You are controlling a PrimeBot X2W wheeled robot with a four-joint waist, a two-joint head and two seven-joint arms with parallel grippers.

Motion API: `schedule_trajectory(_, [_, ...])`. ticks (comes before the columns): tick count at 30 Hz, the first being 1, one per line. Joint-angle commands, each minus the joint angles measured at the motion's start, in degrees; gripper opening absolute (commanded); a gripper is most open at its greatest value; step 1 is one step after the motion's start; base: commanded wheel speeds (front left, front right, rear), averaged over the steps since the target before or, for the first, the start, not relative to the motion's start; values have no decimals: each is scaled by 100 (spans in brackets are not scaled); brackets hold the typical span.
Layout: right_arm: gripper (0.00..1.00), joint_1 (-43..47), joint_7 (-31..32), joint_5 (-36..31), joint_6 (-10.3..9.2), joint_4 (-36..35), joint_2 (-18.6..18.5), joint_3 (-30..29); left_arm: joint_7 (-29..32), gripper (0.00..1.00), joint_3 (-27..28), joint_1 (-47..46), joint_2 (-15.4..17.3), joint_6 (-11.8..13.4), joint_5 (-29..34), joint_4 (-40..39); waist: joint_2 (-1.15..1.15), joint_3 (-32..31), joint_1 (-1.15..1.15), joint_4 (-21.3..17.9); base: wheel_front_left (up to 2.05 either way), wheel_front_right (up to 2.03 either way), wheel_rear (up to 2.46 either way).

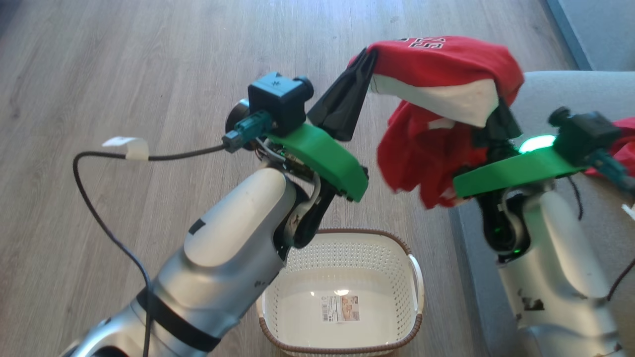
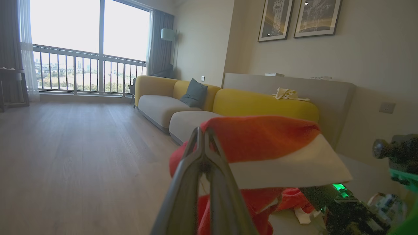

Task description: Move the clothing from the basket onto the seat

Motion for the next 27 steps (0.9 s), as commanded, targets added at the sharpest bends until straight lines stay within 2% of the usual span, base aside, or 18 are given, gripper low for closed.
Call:
schedule_trajectory(1, [0,-215,-52,-43,40,-287,68,10,-55,0,229,-162,63,-55,62,-94,0,4,0,4,0,0,0])
schedule_trajectory(5, [0,-307,-52,-452,40,-645,68,-191,-55,0,190,-74,63,-137,196,-55,0,25,0,23,0,0,0])
schedule_trajectory(11, [0,-284,-52,-466,40,-1082,68,-232,-55,0,69,48,63,-195,210,-151,0,39,0,56,0,0,0])
schedule_trajectory(25, [0,-347,-52,-580,40,-1271,68,-221,-55,0,-278,318,63,-289,315,-286,0,29,0,126,0,0,0])
schedule_trajectory(26, [0,-347,-52,-581,40,-1275,68,-231,-55,37,-284,339,63,-291,323,-291,0,25,0,126,0,0,0])
schedule_trajectory(27, [0,-349,-52,-581,40,-1281,68,-237,-55,100,-289,364,63,-293,325,-286,0,23,0,124,0,0,0])
